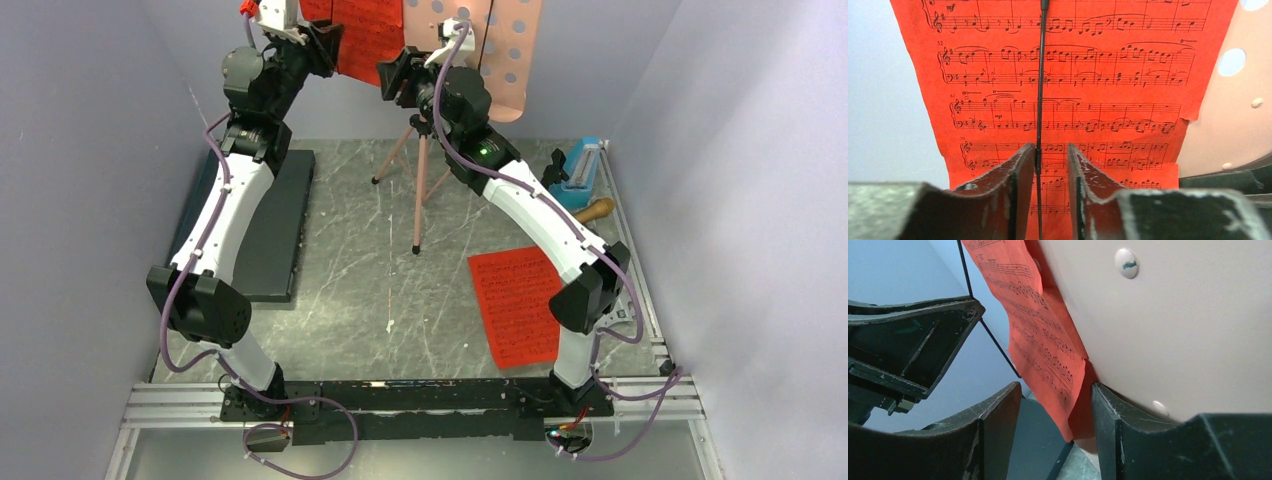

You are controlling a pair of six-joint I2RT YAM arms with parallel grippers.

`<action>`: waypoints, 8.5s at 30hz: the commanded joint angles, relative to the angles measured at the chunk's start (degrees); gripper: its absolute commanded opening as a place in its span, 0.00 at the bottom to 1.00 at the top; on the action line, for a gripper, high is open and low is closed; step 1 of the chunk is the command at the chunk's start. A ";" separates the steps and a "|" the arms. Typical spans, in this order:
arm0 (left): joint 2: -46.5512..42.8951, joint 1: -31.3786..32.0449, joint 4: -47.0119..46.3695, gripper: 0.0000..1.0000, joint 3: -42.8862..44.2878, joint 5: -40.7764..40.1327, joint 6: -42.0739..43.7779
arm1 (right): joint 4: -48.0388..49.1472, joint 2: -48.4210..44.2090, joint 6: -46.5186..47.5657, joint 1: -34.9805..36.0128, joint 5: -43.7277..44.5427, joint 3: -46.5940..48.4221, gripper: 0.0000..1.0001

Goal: Pack up the instrument practice props

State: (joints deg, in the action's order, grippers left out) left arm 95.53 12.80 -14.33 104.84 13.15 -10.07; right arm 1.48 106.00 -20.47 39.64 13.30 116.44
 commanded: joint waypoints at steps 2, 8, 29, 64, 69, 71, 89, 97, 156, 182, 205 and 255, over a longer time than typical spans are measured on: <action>-0.12 -0.14 -4.10 0.29 3.00 2.93 -1.45 | 1.83 1.75 0.12 0.01 1.16 3.52 0.54; -0.25 -0.14 -5.09 0.17 2.39 3.51 -1.92 | 3.43 1.63 0.55 0.06 1.20 2.91 0.31; 0.89 -0.14 -6.53 0.33 2.96 3.66 -0.81 | 3.77 0.70 1.28 -0.08 0.47 2.13 0.00; 0.25 -0.15 -10.09 0.03 2.20 -1.22 -4.44 | 8.90 -11.17 2.24 -0.80 1.43 -11.39 0.00; 0.34 -0.14 -9.54 0.03 2.88 -1.17 -3.75 | 6.76 -16.12 2.77 -0.79 -0.39 -13.99 0.00; 0.45 -0.14 -9.34 0.03 3.12 -1.07 -3.50 | 5.21 -17.99 3.13 -0.79 -1.30 -14.69 0.00; 1.15 -0.14 -7.88 0.22 3.61 1.07 -3.38 | -19.57 -37.23 4.16 -0.83 -13.62 -24.41 0.00; 0.37 -0.14 -6.48 0.58 3.49 2.15 -3.51 | -37.16 -42.32 6.17 -0.85 -22.94 -26.57 0.00; -47.32 -0.14 7.15 0.84 -62.63 -19.66 2.30 | -80.27 -36.66 -2.37 -28.04 -8.17 -52.38 0.00; -45.08 -0.08 4.96 0.84 -63.15 -12.12 2.85 | -62.94 -40.02 0.57 -28.49 -8.56 -42.76 0.70; -22.84 2.60 -9.14 0.84 -53.68 5.26 -3.34 | 37.57 -20.88 -20.79 -28.09 -39.40 -59.38 0.76; 8.14 12.82 -10.28 0.63 -28.01 9.92 -3.62 | 62.87 5.17 -6.48 -25.22 -54.50 -43.22 0.19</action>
State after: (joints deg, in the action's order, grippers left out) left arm 103.77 25.28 -24.60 74.83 22.68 -13.06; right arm 63.07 110.85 -36.86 14.46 -38.89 71.40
